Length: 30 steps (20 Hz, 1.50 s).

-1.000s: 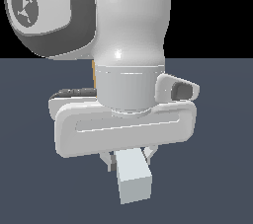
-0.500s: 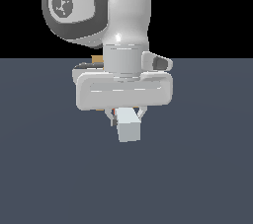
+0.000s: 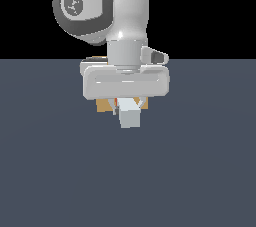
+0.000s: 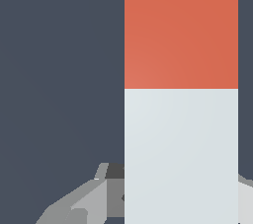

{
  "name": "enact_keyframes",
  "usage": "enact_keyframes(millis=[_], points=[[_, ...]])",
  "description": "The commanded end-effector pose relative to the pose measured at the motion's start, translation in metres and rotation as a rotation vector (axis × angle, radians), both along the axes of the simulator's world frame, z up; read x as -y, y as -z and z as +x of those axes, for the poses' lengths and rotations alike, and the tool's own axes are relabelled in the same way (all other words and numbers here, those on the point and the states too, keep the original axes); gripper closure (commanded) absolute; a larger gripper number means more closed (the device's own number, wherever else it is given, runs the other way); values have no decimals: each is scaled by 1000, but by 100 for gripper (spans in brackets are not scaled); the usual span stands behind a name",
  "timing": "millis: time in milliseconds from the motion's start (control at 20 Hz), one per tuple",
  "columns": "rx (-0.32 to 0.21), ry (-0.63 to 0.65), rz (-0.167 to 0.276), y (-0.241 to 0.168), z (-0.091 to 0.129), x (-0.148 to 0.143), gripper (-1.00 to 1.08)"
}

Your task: Insert the peg into the horizontal hole in a box.

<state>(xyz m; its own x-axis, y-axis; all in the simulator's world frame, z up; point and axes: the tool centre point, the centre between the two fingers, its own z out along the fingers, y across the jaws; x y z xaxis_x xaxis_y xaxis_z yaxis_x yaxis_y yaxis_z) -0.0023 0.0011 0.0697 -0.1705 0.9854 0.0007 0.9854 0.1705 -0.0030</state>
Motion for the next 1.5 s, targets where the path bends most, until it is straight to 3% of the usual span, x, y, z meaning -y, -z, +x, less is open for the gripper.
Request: enact_keyframes(millis=[0, 750, 1450], points=[[3, 2, 0, -2, 1, 0, 108], [2, 1, 0, -2, 2, -8, 108], [5, 1, 0, -4, -13, -97, 108]])
